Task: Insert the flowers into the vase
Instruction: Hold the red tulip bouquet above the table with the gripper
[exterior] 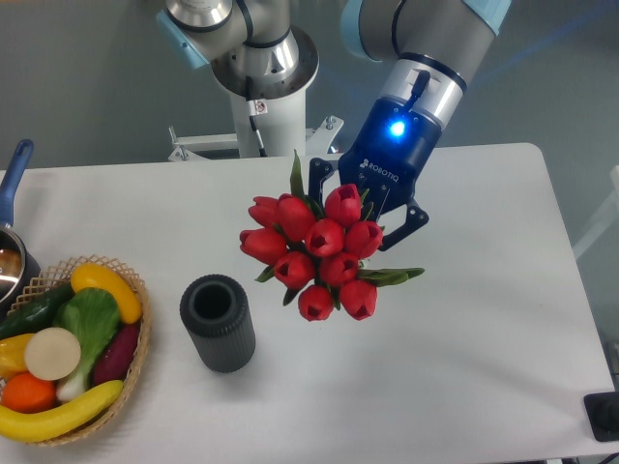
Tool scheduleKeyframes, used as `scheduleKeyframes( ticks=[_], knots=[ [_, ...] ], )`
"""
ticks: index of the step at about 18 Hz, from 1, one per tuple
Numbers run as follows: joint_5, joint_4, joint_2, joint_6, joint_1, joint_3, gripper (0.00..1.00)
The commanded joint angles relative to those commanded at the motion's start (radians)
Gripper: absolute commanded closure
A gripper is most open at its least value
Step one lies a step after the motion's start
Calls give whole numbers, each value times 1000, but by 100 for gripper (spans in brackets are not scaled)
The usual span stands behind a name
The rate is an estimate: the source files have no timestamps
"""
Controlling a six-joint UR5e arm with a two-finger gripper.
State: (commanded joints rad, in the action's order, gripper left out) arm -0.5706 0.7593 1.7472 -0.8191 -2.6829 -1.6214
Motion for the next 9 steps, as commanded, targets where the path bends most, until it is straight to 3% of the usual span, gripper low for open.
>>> scheduleKeyframes(
  ticks=[9],
  knots=[
    [43, -2, -2, -3, 23, -15, 66]
  ],
)
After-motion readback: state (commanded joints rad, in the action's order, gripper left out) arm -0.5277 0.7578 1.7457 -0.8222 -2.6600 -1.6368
